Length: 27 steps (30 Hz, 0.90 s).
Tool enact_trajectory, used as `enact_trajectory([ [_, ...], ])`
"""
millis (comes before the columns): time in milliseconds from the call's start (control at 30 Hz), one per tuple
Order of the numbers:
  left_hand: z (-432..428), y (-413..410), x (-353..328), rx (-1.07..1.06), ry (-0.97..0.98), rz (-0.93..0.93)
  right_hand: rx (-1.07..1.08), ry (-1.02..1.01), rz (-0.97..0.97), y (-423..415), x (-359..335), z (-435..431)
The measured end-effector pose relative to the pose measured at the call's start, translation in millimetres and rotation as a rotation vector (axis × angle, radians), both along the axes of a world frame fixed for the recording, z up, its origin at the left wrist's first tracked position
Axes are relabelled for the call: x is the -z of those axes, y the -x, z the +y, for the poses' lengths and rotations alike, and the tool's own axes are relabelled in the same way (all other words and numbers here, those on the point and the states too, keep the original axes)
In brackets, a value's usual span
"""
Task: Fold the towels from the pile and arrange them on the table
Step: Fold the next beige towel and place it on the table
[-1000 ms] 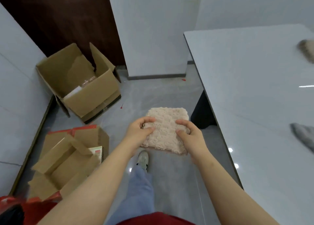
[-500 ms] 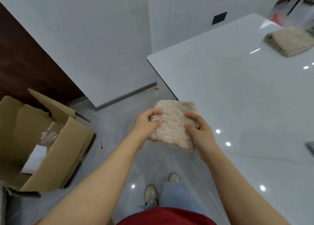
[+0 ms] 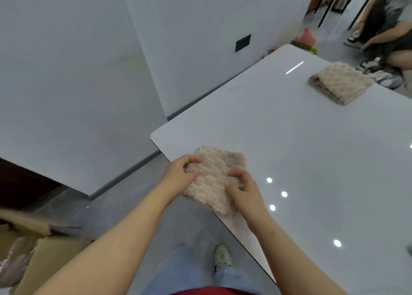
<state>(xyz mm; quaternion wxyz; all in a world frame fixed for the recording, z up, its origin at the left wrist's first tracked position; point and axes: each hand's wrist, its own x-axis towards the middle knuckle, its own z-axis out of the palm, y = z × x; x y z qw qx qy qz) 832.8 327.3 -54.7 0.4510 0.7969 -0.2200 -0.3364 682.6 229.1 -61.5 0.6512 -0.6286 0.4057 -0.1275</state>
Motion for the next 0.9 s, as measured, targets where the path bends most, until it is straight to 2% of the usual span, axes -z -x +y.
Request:
enact_trajectory([
  [100,-12.4,-15.4,6.4,0.136,-0.013,-0.021,0.082,0.11,0.104,-5.4,4.7,0.2],
  [333,-21.8,-36.0,11.4,0.405,-0.018,-0.097,0.252,0.229,0.252,-10.6,11.0,20.8],
  [500,-24.3,-42.5,15.2,0.581,-0.017,-0.325,0.368,0.237,0.261,-16.2,13.0,36.2],
  [633,-20.2,-40.9,7.7,0.546,-0.101,-0.564,0.548,0.157,0.141,-16.3,8.8,49.7],
  [733,-22.9,-22.3,-10.7,0.586,0.039,-0.681,0.713,0.152,0.119,-1.1,4.6,63.0],
  [833,-30.8,14.7,-26.4,0.756,0.174,-0.631,0.883,0.16,0.138,28.7,3.5,77.5],
  [900,-32.1,47.8,-31.7,0.862,0.214,-0.531,0.975,0.157,0.142,54.2,1.9,88.7],
])
